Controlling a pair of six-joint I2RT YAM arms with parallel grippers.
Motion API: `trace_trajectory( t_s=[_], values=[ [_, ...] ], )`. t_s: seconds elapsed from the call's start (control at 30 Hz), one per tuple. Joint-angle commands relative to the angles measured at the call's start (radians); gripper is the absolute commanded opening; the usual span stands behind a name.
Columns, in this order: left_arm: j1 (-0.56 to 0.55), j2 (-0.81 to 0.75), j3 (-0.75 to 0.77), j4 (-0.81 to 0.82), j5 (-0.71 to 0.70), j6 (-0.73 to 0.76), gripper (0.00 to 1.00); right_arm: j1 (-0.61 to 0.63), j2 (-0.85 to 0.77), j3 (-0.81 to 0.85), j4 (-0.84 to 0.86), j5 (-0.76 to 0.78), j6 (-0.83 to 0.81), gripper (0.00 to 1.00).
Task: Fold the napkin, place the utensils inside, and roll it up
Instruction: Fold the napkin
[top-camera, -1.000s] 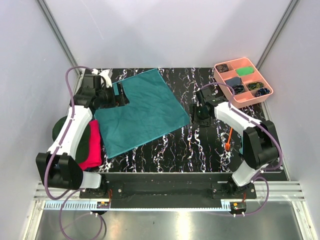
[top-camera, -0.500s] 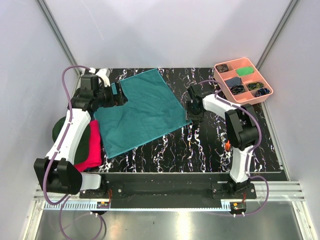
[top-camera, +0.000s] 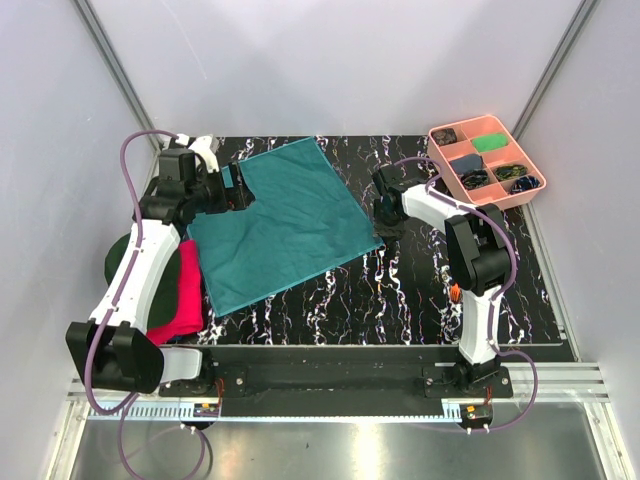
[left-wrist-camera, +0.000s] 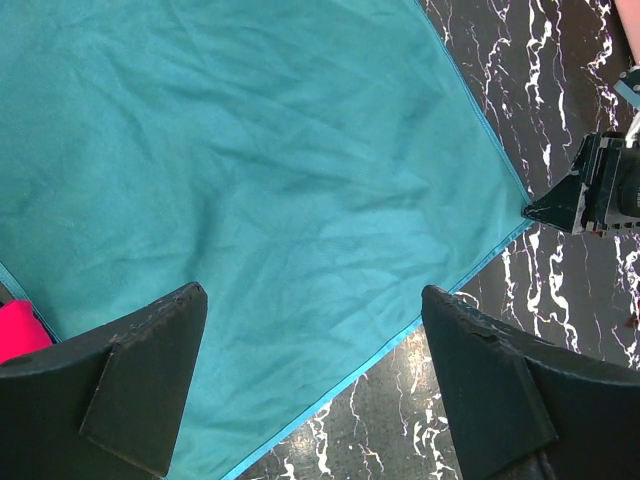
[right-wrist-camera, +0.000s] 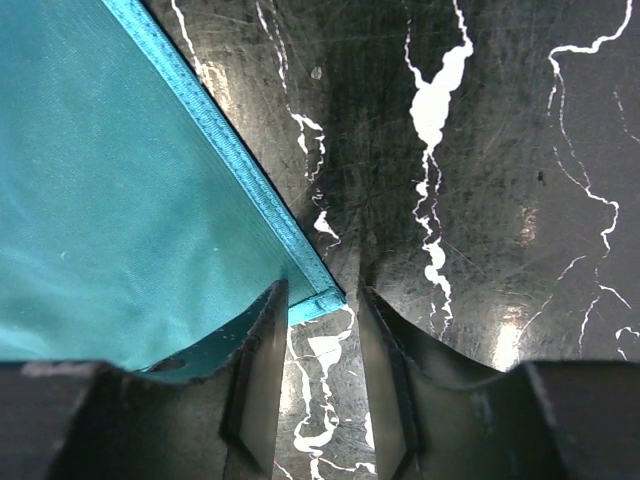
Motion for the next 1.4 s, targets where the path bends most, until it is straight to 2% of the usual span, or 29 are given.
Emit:
trace_trajectory(
  t_s=[0.0,0.13,0.23,0.47,0.5,0.57,0.7,1.0,1.2,1.3,1.37],
  values=[
    [0.0,-0.038,-0.005,0.044,0.006,0.011,0.9,0.005,0.019,0.012,-0.038,0.015,0.018,0.42],
    [0.0,-0.043,-0.005,0.044,0.012,0.01,0.9,0.019,0.029,0.003,-0.038,0.017,0.022,0.4],
    [0.0,-0.046,-0.007,0.045,0.01,0.01,0.9,0.02,0.055,0.011,-0.043,0.007,0.023,0.34],
    [0.0,-0.052,-0.007,0.047,0.0,0.013,0.91,0.019,0.055,0.009,-0.044,0.007,0.028,0.14],
    [0.0,-0.052,-0.007,0.047,-0.003,0.014,0.91,0.019,0.055,0.011,-0.044,0.009,0.025,0.07],
    [0.0,-0.054,-0.008,0.047,-0.008,0.013,0.91,0.016,0.047,0.009,-0.044,0.015,0.02,0.0],
    [0.0,-0.054,-0.008,0.048,-0.013,0.013,0.91,-0.026,0.003,-0.014,-0.046,0.021,0.02,0.0],
    [0.0,-0.054,-0.01,0.052,0.016,0.004,0.91,-0.233,-0.264,-0.074,-0.089,0.066,-0.012,0.0],
    [0.0,-0.055,-0.013,0.059,0.046,-0.007,0.91,-0.343,-0.344,-0.078,-0.138,0.102,-0.046,0.0],
    [0.0,-0.058,-0.013,0.062,0.055,-0.012,0.91,-0.346,-0.349,-0.036,-0.175,0.124,-0.051,0.0],
    [0.0,-0.064,-0.014,0.067,0.056,-0.013,0.91,-0.343,-0.343,0.007,-0.188,0.075,-0.028,0.0]
  ],
)
